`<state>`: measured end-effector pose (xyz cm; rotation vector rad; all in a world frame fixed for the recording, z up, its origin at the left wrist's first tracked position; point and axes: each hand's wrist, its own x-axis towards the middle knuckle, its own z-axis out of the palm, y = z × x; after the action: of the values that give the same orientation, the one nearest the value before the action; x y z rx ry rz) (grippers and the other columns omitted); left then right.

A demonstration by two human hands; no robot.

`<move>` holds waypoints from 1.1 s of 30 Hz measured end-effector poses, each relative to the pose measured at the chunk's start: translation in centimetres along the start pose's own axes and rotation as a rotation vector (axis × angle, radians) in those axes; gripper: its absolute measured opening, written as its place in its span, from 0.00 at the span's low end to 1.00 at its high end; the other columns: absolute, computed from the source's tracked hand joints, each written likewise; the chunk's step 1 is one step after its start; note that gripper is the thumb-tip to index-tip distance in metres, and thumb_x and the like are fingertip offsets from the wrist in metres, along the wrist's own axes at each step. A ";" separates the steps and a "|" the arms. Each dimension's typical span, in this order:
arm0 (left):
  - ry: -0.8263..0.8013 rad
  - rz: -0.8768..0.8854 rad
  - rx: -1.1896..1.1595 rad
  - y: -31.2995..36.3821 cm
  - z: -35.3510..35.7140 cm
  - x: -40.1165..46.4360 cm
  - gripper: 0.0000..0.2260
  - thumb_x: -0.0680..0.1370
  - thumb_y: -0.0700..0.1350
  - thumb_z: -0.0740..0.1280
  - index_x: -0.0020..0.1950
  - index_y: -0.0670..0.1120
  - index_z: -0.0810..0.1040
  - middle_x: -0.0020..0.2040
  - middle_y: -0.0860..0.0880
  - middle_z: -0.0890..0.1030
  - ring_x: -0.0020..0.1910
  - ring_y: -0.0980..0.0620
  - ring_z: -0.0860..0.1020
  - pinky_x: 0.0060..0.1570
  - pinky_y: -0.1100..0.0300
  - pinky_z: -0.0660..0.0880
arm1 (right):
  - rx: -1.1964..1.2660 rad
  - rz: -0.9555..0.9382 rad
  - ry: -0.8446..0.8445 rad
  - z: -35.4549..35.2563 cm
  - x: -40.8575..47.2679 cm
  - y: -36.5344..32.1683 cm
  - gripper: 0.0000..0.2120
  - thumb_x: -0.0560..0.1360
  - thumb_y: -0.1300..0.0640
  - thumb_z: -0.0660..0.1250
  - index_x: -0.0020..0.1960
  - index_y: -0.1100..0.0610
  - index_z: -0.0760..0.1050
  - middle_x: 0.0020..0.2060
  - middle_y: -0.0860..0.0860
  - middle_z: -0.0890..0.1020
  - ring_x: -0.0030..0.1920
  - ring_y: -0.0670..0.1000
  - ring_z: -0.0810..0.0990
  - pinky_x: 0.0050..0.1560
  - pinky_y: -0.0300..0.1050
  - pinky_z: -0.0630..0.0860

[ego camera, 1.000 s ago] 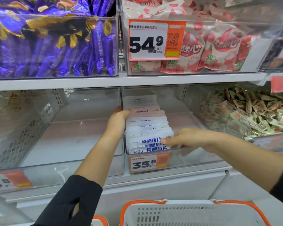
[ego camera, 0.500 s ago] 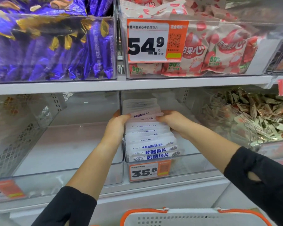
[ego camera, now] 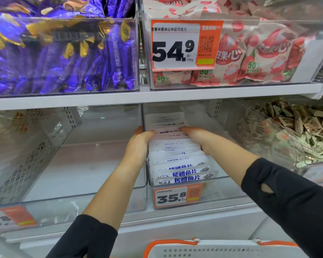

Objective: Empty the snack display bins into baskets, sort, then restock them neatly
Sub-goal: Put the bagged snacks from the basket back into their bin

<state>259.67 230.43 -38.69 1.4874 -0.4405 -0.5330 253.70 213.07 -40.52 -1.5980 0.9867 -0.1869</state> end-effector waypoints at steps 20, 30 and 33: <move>0.004 -0.019 0.083 -1.0 -0.4 1.3 0.15 0.79 0.47 0.64 0.64 0.46 0.77 0.58 0.50 0.80 0.58 0.48 0.77 0.60 0.53 0.71 | 0.087 -0.010 -0.117 -0.8 1.3 -1.9 0.24 0.70 0.42 0.73 0.58 0.58 0.78 0.50 0.55 0.85 0.47 0.55 0.84 0.53 0.50 0.80; -0.002 -0.013 0.057 -1.4 -0.2 2.0 0.15 0.77 0.48 0.66 0.62 0.46 0.78 0.52 0.51 0.82 0.54 0.50 0.79 0.57 0.55 0.73 | -0.008 -0.041 -0.048 -1.5 3.5 -1.5 0.30 0.70 0.33 0.68 0.62 0.54 0.75 0.59 0.55 0.80 0.55 0.53 0.80 0.58 0.46 0.76; -0.001 -0.023 0.035 -1.7 -0.3 2.1 0.06 0.79 0.44 0.63 0.53 0.50 0.79 0.43 0.58 0.78 0.43 0.59 0.76 0.42 0.64 0.70 | 0.014 -0.068 -0.037 -1.5 4.6 -1.7 0.19 0.75 0.34 0.62 0.56 0.47 0.69 0.51 0.45 0.79 0.52 0.47 0.77 0.48 0.36 0.74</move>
<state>261.46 229.42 -40.48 1.5268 -0.4360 -0.5463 256.54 208.79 -40.35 -1.6179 0.9015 -0.2093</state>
